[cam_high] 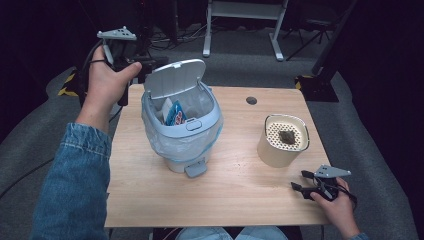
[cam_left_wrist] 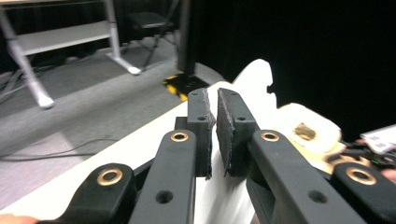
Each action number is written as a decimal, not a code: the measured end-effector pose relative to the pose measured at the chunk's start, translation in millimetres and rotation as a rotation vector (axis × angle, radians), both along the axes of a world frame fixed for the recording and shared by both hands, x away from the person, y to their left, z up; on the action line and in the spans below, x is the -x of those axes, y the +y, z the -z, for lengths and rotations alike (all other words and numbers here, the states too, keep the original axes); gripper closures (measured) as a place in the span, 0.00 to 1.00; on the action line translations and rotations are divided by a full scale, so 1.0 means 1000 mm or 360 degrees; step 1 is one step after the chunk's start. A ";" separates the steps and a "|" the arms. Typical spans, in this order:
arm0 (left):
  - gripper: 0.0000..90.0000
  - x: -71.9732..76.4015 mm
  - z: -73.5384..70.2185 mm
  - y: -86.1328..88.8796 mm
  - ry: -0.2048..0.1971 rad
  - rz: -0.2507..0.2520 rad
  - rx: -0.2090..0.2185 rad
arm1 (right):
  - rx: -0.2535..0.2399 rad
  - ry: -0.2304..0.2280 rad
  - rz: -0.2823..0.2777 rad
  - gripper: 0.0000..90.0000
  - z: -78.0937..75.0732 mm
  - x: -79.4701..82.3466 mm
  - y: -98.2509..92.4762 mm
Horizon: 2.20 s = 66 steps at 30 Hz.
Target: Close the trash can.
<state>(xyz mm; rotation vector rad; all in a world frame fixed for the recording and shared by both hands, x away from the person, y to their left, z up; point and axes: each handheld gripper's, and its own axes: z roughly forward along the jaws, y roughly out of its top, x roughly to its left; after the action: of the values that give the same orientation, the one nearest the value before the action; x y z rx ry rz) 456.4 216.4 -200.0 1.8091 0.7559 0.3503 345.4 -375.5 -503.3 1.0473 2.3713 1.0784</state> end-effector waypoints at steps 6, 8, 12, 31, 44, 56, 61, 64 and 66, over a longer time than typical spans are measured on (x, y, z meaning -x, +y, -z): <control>0.94 0.010 0.017 -0.012 0.0022 0.0146 -0.0017 | 0.0004 -0.0001 -0.0004 0.33 0.000 0.000 0.000; 0.95 0.015 0.022 -0.016 0.0001 0.0198 -0.0044 | 0.0004 -0.0001 -0.0005 0.33 0.000 0.000 0.000; 0.96 0.024 0.033 -0.023 -0.0022 0.0274 -0.0086 | 0.0004 0.0000 -0.0006 0.33 0.000 0.000 0.000; 1.00 0.037 0.073 -0.040 0.0085 0.0355 -0.0189 | 0.0003 -0.0001 -0.0006 0.33 0.000 0.000 0.000; 1.00 0.038 0.073 -0.046 0.0059 0.0317 -0.0226 | 0.0004 0.0000 -0.0006 0.33 0.000 0.000 0.000; 0.99 0.042 0.077 -0.050 -0.0028 0.0243 -0.0277 | 0.0005 0.0000 -0.0009 0.32 0.000 0.000 0.000; 0.60 0.055 0.072 -0.046 -0.0060 0.0190 -0.0197 | 0.0000 0.0001 -0.0014 0.32 0.000 -0.001 0.000; 0.52 0.070 0.068 -0.040 -0.0100 0.0157 -0.0181 | -0.0001 0.0002 -0.0017 0.32 0.000 -0.002 0.000; 0.48 0.084 0.066 -0.036 -0.0103 0.0142 -0.0178 | -0.0001 0.0003 -0.0019 0.32 0.000 -0.002 0.000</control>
<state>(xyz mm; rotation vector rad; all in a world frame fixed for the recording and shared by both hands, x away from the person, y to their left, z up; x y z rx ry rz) 372.7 180.8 -266.2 1.9202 0.6190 0.3968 347.5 -375.4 -503.4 1.0359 2.3818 1.0825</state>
